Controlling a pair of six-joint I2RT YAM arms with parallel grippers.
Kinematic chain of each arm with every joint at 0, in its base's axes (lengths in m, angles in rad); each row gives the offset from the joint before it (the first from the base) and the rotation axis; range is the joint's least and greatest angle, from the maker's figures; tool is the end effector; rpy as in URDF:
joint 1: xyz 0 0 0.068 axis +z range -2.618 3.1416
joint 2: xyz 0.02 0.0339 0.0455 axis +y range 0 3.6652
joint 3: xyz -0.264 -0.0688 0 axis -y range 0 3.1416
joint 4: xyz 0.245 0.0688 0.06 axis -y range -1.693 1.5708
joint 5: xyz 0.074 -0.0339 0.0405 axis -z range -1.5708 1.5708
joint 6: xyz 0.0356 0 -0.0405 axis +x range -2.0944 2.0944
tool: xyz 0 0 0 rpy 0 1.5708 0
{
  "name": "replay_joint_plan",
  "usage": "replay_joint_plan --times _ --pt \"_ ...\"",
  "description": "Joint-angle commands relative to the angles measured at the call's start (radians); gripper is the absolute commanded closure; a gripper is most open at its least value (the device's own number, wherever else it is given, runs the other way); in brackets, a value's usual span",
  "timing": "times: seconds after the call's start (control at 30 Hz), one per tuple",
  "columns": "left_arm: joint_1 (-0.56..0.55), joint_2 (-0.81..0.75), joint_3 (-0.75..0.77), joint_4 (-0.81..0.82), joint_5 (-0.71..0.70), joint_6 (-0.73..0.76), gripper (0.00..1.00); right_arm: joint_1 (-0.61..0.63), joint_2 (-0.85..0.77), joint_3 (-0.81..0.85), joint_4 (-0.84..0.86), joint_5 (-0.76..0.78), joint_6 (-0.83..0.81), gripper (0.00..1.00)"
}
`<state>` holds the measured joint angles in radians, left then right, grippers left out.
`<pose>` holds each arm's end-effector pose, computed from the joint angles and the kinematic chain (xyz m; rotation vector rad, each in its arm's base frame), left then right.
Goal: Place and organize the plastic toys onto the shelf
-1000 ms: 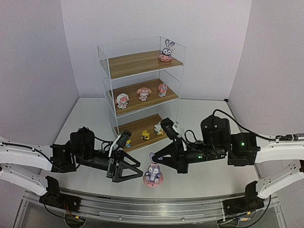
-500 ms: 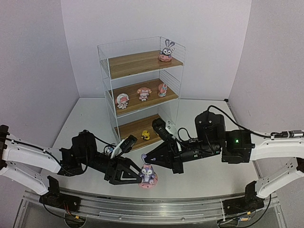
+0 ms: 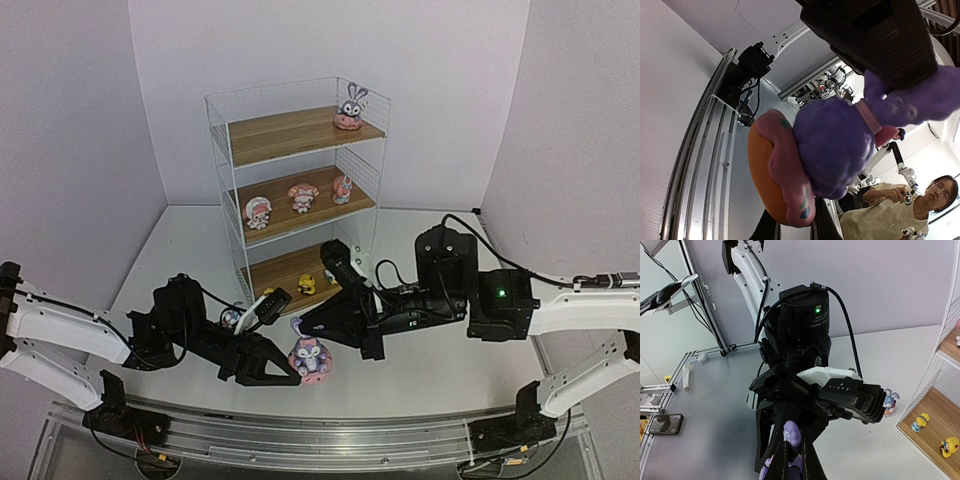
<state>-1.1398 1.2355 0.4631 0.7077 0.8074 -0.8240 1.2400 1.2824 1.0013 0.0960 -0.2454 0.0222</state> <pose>0.0806 -0.2369 0.2284 1.0892 1.8222 -2.0037 0.0904 0.2900 0.3363 -1.2350 1.4342 1.1097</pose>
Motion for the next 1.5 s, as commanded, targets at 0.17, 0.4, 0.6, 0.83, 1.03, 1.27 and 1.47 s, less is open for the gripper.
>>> replay_joint_plan --times 0.17,0.4,0.6,0.83,1.03,1.27,1.47 --pt "-0.004 -0.072 0.001 0.081 -0.145 -0.012 1.00 0.001 0.041 0.037 0.044 0.085 0.043 0.98" --pt "-0.004 -0.113 -0.023 0.060 -0.254 -0.031 1.00 0.001 0.036 0.032 0.045 0.170 0.103 0.26" --pt "-0.005 -0.104 -0.020 0.020 -0.346 -0.064 1.00 0.001 0.009 0.011 0.045 0.303 0.115 0.12" --pt "-0.004 -0.091 -0.004 -0.051 -0.485 -0.113 1.00 0.002 0.045 0.015 0.045 0.440 0.116 0.10" --pt "-0.004 -0.082 0.014 -0.123 -0.611 -0.145 1.00 0.002 0.111 0.037 0.036 0.490 0.130 0.14" --pt "-0.004 -0.074 0.033 -0.155 -0.647 -0.157 1.00 0.003 0.196 0.078 0.028 0.487 0.152 0.22" --pt "-0.004 -0.072 0.038 -0.166 -0.649 -0.159 1.00 0.003 0.241 0.101 0.041 0.518 0.146 0.25"
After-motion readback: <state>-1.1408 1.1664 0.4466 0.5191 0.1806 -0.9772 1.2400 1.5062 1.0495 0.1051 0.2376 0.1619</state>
